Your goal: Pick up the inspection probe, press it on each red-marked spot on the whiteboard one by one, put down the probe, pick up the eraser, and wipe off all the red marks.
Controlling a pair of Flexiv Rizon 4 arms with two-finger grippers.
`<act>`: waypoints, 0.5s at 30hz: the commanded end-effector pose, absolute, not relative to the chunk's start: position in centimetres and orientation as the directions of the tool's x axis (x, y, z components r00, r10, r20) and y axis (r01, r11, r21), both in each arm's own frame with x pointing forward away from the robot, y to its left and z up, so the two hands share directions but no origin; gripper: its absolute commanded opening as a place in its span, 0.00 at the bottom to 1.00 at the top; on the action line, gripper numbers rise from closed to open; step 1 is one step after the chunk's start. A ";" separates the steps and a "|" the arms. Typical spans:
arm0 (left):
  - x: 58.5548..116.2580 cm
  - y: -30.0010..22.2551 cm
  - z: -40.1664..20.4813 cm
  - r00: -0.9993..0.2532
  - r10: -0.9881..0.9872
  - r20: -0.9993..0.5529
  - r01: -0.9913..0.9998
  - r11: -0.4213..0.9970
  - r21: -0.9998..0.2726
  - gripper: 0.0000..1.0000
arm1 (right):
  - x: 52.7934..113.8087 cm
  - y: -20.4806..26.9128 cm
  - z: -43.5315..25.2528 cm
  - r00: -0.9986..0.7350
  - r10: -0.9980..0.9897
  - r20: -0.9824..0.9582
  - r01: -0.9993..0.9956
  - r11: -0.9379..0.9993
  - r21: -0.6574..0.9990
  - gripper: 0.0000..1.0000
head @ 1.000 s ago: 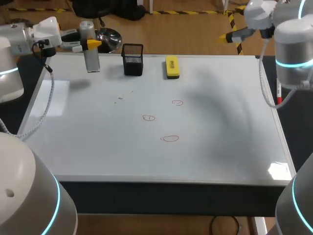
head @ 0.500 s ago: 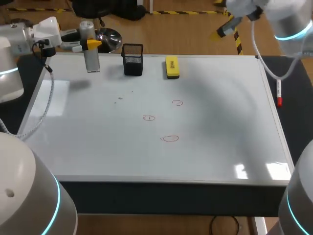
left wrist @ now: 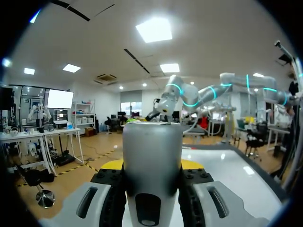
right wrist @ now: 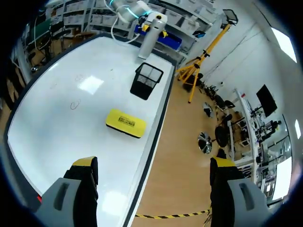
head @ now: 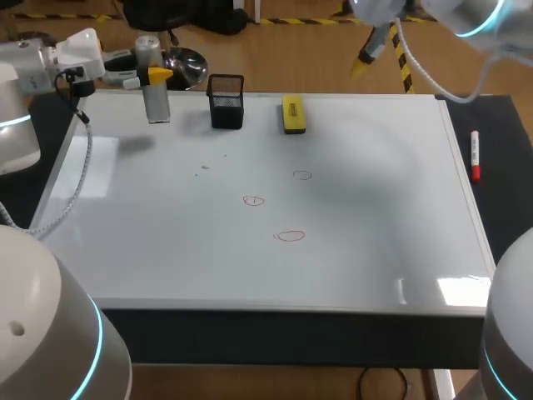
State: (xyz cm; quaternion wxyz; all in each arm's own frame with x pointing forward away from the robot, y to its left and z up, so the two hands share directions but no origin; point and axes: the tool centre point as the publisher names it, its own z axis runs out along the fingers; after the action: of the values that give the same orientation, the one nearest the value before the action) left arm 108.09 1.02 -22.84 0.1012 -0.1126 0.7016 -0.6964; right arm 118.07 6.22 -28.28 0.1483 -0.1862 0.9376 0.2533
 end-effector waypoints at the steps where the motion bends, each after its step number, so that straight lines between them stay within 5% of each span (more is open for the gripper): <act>1: 108.0 1.0 -22.8 -0.953 -0.303 0.013 -0.015 0.004 -1.000 0.00 | 118.2 7.4 -29.0 -0.794 -0.606 -0.051 -0.603 0.774 0.193 1.00; 15: 108.0 1.0 -22.8 -0.953 -0.303 0.013 -0.015 0.004 -1.000 0.00 | 117.4 9.7 -32.0 -0.631 -0.756 -0.174 -0.772 0.634 0.044 1.00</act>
State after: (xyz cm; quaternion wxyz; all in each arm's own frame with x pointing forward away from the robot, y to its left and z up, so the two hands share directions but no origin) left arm 108.09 1.02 -22.84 0.1011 -0.1126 0.7016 -0.6963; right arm 117.72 9.34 -31.97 0.1132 -0.4093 0.9003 0.0953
